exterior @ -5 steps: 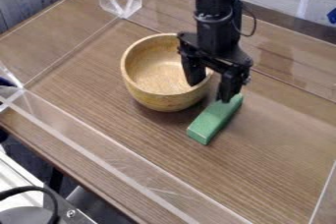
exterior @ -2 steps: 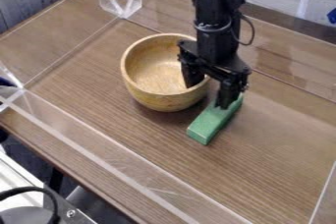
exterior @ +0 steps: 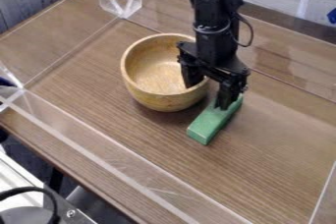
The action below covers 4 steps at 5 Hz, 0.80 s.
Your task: Remove the green block from inside the brown bowl and put it on the table
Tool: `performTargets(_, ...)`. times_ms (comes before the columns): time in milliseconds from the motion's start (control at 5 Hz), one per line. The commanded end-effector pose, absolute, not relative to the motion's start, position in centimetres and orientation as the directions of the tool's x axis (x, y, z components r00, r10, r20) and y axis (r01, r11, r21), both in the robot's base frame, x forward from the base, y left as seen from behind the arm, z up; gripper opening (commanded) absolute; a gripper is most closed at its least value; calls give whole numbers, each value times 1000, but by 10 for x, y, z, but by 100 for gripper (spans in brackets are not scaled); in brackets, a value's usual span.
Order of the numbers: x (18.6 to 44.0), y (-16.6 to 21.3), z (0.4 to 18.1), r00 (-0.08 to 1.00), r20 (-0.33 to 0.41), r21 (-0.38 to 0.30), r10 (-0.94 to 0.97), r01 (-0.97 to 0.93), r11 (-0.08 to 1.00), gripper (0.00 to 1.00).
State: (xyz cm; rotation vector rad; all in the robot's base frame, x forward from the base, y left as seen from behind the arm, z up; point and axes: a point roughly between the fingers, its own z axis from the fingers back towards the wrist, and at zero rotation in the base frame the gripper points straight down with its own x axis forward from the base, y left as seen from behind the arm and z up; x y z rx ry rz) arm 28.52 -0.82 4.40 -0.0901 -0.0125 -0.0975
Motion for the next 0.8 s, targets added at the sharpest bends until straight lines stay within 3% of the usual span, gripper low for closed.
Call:
performTargets(0,291,-6,51,995,52,-90,-86,91,992,100)
performTargets(600,292,-6,45,996,49,-97,-80,85,992,100)
